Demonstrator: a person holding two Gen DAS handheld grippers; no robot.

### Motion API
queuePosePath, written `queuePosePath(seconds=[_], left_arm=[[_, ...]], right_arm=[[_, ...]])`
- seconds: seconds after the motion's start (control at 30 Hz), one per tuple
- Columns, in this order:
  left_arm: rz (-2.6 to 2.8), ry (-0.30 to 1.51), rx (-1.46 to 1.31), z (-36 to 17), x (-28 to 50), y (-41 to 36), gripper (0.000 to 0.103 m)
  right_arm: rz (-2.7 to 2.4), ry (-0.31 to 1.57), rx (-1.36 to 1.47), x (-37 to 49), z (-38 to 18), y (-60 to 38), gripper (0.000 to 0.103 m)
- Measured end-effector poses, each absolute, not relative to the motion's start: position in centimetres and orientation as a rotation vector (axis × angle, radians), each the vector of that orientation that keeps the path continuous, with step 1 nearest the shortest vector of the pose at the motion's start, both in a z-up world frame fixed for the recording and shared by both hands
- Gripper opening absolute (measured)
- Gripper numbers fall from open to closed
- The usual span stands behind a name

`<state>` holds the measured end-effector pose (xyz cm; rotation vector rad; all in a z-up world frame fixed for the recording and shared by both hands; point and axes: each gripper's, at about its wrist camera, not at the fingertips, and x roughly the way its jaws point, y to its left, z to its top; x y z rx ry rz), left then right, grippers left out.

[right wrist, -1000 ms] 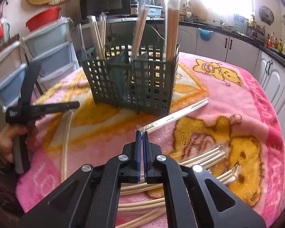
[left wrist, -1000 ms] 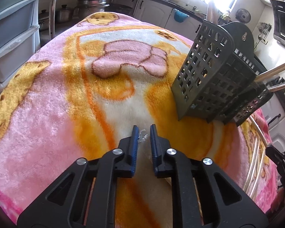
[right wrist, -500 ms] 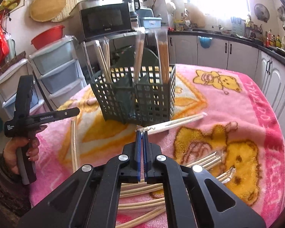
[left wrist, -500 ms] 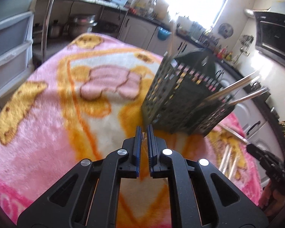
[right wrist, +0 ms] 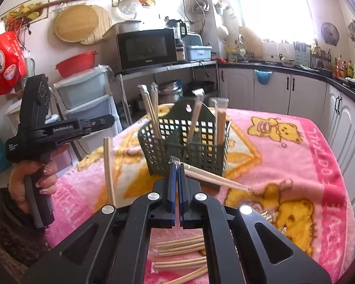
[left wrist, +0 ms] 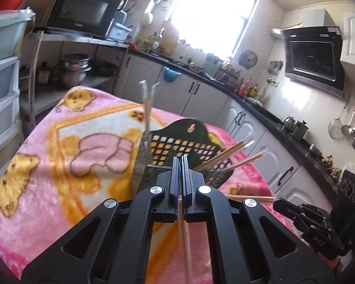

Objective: Organize utensils
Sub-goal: 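Lift the wrapped chopsticks with the right gripper and carry above the basket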

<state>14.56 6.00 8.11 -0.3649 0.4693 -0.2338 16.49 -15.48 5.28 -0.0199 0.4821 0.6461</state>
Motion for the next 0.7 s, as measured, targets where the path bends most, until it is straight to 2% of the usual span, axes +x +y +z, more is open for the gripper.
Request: queuePosePath(seconds=[0.7], left_arm=[[-0.338,0.341,-0.350,13.7,13.6,4.9,0.000]], right_arm=[[0.784,0.369,0.023,15.3,10.0,-14.3,0.002]])
